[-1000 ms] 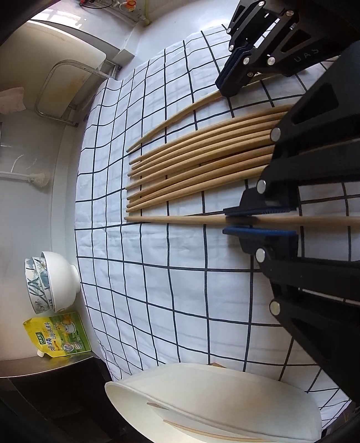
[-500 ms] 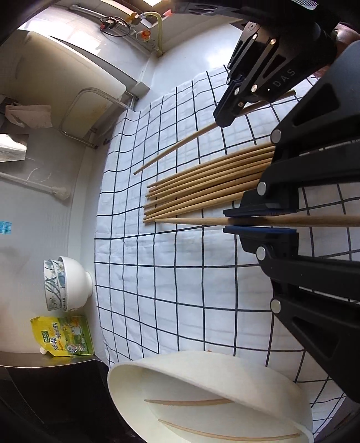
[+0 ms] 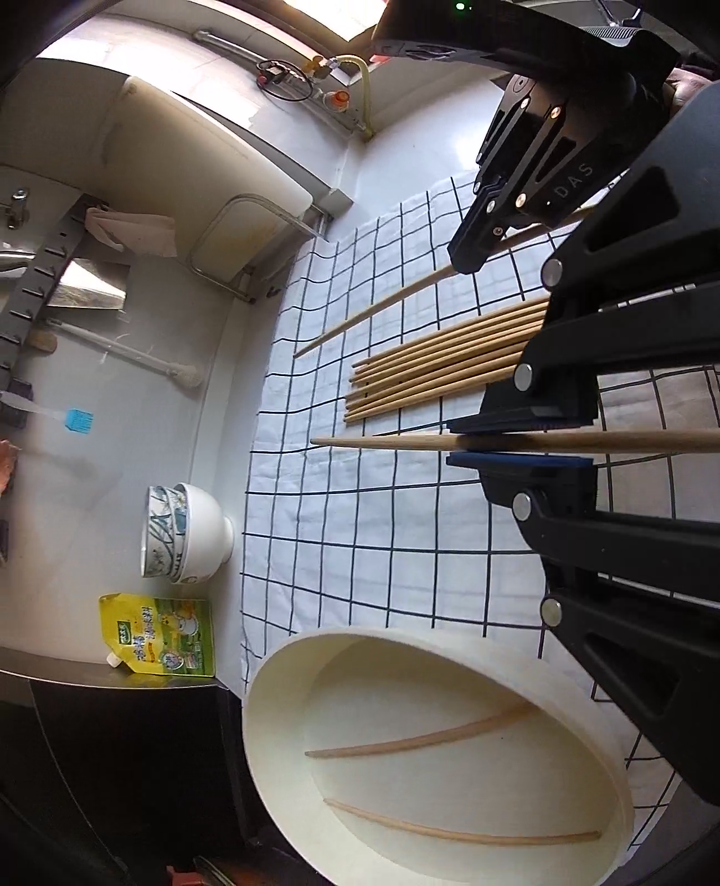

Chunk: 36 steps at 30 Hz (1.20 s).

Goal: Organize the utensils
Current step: 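Carry both chopsticks into the basin and open both tools to release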

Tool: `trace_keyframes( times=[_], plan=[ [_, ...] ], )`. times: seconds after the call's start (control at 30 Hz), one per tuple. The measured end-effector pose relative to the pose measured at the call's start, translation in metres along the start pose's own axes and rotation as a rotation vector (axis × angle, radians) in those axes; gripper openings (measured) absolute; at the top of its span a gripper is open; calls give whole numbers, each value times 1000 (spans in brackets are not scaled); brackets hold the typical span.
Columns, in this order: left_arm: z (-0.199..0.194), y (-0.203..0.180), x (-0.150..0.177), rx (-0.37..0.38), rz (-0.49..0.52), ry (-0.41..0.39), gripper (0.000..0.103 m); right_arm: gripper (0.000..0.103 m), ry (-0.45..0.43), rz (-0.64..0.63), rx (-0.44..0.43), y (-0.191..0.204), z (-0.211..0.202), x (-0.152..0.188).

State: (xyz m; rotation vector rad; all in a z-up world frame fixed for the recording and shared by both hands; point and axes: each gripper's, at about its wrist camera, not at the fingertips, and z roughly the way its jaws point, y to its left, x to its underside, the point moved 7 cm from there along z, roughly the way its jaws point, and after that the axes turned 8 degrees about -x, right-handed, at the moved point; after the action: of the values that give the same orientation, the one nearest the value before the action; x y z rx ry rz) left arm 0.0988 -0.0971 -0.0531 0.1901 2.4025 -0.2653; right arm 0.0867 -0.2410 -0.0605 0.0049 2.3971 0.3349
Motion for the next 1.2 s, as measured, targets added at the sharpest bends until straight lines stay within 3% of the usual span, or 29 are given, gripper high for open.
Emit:
trace_keyframes(
  times=[0.1,0.33,0.5,0.63,0.87,1.2],
  plan=[
    [-21,19,-13,-7,-22,-52,7,7,-14,-37,-24,26,-3,-15],
    [-52,105,-26,-152,-80,-134,7,7,-26,-142,-115,106,19,-49],
    [-56,178,-25,-244,-144,-149,7,7,16,-214,-197,173,54,-56],
    [-47,222,-20,-273,-183,-119,7,7,71,-252,-242,216,84,-57],
    [-24,249,-9,-271,-216,-62,7,7,172,-289,-242,256,128,-49],
    [-9,259,0,-257,-251,-24,8,7,223,-273,-223,255,146,-38]
  ],
)
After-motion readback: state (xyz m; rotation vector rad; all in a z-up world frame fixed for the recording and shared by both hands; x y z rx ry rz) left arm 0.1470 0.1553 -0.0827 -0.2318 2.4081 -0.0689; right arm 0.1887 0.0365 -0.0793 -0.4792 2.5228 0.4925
